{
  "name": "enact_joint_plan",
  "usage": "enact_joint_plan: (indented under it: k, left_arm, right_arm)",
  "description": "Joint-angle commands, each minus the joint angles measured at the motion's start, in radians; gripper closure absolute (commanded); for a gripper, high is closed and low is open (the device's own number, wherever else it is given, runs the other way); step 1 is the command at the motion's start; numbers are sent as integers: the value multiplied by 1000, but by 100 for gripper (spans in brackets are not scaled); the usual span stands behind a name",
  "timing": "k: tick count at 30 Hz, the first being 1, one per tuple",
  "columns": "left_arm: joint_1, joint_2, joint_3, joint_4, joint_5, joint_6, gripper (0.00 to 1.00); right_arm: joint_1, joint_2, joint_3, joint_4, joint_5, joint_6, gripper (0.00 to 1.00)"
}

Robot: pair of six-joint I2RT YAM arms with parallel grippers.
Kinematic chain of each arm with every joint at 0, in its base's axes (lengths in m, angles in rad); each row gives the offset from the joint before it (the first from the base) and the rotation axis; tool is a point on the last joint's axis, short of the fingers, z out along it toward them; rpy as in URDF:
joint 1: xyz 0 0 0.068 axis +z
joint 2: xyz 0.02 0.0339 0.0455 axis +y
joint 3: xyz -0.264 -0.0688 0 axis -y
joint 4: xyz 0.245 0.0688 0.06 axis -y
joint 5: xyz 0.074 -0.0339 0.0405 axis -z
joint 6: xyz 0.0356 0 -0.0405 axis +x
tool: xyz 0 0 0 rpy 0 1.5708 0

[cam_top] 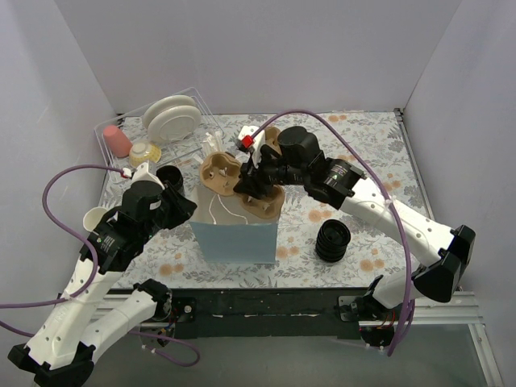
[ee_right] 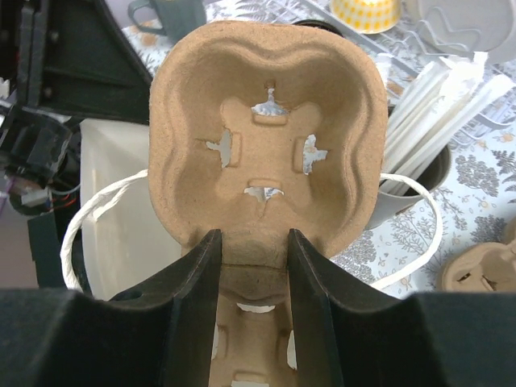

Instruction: Pack the takeout coffee

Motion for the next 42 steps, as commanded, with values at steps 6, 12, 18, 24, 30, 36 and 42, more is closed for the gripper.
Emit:
enact_joint_plan:
  k: [6,12,18,24,30,36,42]
  left_arm:
    - [1,6,12,4,-10,11,79]
    - [1,4,7,-1,-22,8,77]
    - [1,24,51,-22,-42,17,62]
    - [1,23,140,-25,5,77,50]
    - [1,4,235,42,144,144,42]
    - [1,15,225,105,306,120,39]
    - [1,12,171,113,274,140,35]
  right_arm:
    - [37,31,45,-124,-59,-70,75]
    - [37,51,87,-110,-37,-60,76]
    - [37,92,132,-130,-37,-66,76]
    - [37,62,118,-86,19,-25,77]
    - [36,42,118,-70,84,17,77]
    - [34,45,124,-52,98,45,77]
    - [36,55,114,-70,69,54,77]
